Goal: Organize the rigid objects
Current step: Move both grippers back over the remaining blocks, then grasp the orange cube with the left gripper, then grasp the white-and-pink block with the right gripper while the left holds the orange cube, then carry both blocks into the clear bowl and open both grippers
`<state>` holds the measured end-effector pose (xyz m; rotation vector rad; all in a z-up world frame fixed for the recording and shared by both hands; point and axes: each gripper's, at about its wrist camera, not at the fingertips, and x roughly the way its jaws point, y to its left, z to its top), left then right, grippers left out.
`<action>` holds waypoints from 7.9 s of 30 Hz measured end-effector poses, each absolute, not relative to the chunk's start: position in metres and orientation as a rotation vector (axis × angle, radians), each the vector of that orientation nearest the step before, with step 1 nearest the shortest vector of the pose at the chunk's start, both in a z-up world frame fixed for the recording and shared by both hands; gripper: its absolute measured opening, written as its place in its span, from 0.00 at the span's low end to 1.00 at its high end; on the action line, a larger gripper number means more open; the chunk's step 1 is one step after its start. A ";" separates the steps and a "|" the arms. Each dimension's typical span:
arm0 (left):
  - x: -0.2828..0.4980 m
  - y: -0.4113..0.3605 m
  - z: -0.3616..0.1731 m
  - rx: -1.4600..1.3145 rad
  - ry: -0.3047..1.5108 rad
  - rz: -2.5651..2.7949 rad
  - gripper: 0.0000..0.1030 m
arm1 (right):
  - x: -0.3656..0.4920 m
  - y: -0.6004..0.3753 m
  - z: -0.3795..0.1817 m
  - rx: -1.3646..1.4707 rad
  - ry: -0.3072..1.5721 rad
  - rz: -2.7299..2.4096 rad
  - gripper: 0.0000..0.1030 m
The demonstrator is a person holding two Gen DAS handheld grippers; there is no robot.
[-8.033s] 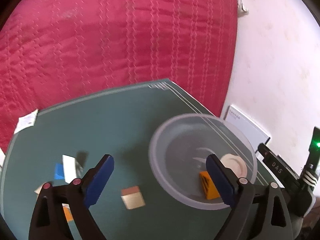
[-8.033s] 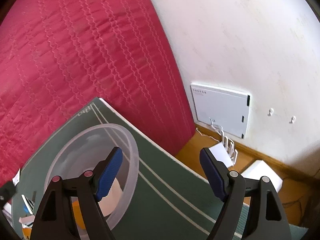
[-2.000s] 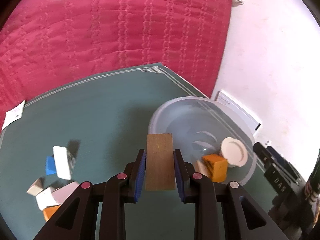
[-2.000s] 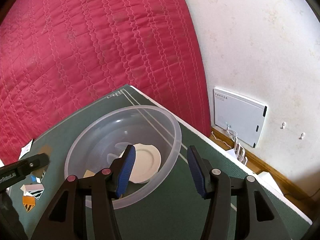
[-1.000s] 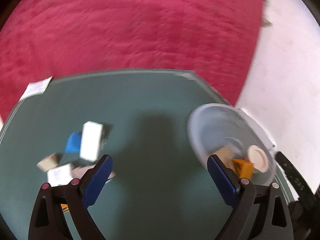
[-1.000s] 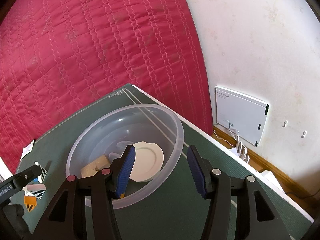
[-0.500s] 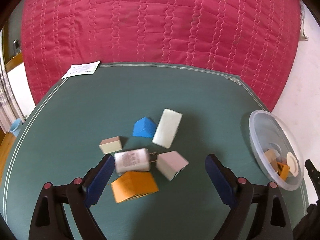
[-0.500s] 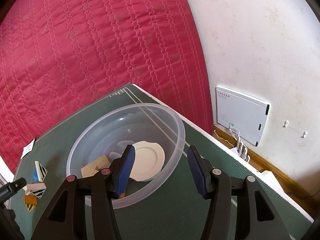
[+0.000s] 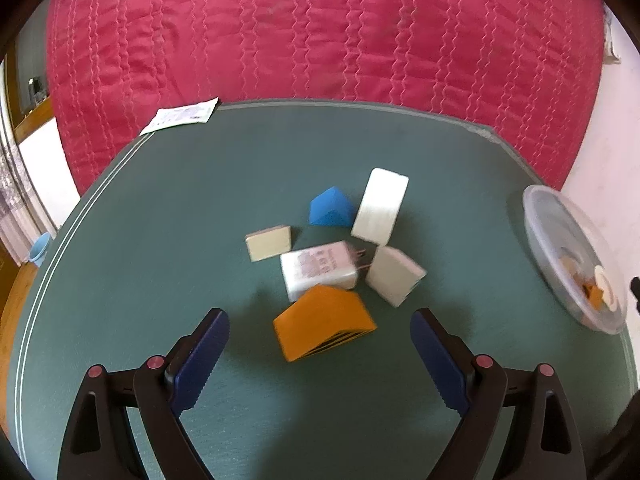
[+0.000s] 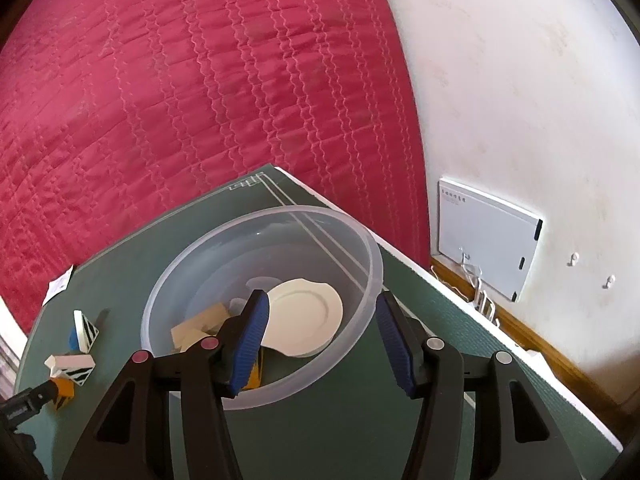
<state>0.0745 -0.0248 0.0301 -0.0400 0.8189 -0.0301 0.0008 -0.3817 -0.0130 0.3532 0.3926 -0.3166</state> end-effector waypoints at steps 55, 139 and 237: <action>0.073 -0.023 0.025 -0.025 0.833 -0.213 0.32 | 0.024 -0.247 -0.007 0.186 0.643 0.260 0.58; 0.058 0.003 0.029 -0.096 0.770 -0.157 0.32 | 0.083 -0.198 0.002 0.123 0.646 0.294 0.30; 0.127 -0.190 0.054 0.088 0.768 -0.479 0.47 | 0.038 -0.384 -0.013 0.320 0.405 -0.203 0.43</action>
